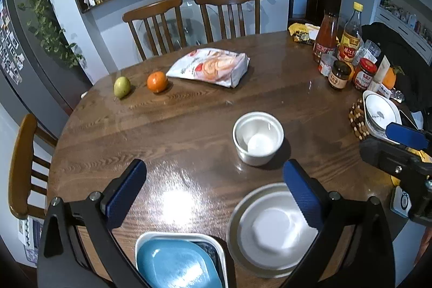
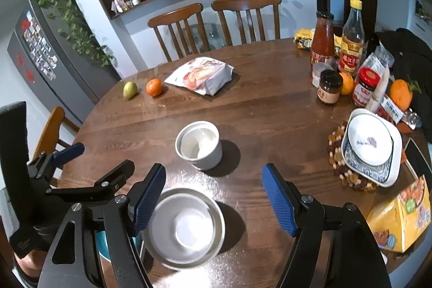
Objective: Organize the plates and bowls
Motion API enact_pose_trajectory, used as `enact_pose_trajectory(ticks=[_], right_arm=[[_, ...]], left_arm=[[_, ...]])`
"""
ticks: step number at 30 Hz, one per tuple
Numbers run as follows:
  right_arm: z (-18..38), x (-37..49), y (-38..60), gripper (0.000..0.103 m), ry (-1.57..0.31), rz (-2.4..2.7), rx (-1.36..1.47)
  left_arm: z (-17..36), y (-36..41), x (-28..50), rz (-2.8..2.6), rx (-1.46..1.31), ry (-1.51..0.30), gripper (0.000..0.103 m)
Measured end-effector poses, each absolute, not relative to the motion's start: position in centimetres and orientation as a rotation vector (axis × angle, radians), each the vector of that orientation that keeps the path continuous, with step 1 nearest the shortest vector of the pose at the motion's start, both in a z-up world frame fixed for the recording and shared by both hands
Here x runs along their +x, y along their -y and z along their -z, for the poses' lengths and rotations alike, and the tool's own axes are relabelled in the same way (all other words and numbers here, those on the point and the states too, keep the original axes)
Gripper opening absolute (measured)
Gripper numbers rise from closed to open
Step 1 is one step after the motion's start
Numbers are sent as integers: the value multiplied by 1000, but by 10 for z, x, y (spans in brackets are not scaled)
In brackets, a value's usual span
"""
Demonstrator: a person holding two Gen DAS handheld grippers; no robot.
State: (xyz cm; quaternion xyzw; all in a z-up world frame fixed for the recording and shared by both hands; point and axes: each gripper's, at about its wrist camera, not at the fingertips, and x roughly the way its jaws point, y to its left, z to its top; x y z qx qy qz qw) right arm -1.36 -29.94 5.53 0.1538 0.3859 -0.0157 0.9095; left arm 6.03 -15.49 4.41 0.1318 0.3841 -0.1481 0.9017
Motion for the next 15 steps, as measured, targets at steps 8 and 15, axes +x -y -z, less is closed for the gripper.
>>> enact_pose_trajectory(ticks=[8, 15], right_arm=[[-70, 7, 306, 80, -776, 18, 343], [-84, 27, 307, 80, -752, 8, 331]], left_arm=[[-65, 158, 77, 307, 277, -745, 102], [-72, 158, 103, 291, 251, -762, 102]])
